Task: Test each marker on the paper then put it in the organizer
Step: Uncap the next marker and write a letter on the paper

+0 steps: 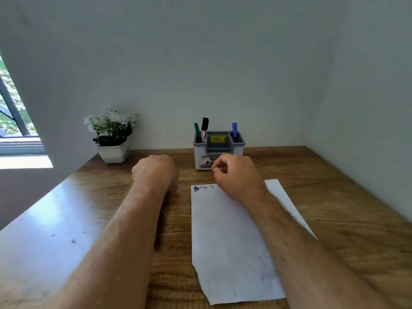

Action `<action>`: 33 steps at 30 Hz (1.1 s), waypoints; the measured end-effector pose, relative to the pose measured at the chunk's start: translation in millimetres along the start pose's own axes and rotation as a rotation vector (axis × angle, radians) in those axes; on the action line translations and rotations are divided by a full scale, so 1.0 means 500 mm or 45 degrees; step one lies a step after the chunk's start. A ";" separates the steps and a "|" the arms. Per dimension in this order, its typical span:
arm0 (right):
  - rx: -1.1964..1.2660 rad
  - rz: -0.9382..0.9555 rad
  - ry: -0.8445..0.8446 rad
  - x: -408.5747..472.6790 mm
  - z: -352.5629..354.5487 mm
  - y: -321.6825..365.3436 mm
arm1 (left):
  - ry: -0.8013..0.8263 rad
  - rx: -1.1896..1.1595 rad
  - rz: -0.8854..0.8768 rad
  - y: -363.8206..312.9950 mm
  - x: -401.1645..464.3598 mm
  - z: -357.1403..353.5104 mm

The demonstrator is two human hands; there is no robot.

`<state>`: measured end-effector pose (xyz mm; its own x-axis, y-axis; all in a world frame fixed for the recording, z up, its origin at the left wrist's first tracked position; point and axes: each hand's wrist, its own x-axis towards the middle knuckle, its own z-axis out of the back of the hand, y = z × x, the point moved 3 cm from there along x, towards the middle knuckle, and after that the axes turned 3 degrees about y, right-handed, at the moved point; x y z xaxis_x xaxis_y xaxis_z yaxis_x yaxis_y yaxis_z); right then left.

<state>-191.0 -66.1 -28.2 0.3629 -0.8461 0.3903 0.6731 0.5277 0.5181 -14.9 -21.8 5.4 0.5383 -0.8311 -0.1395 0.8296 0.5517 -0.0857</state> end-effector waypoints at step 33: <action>0.224 0.523 0.010 -0.015 0.001 0.054 | 0.497 -1.911 -0.275 -0.033 0.033 -0.017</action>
<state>-175.8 -45.5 -16.7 0.5827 -0.5639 0.5852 0.3524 0.8242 0.4433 -21.3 -44.0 -3.7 0.1656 -0.9631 -0.2124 -0.1457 0.1891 -0.9711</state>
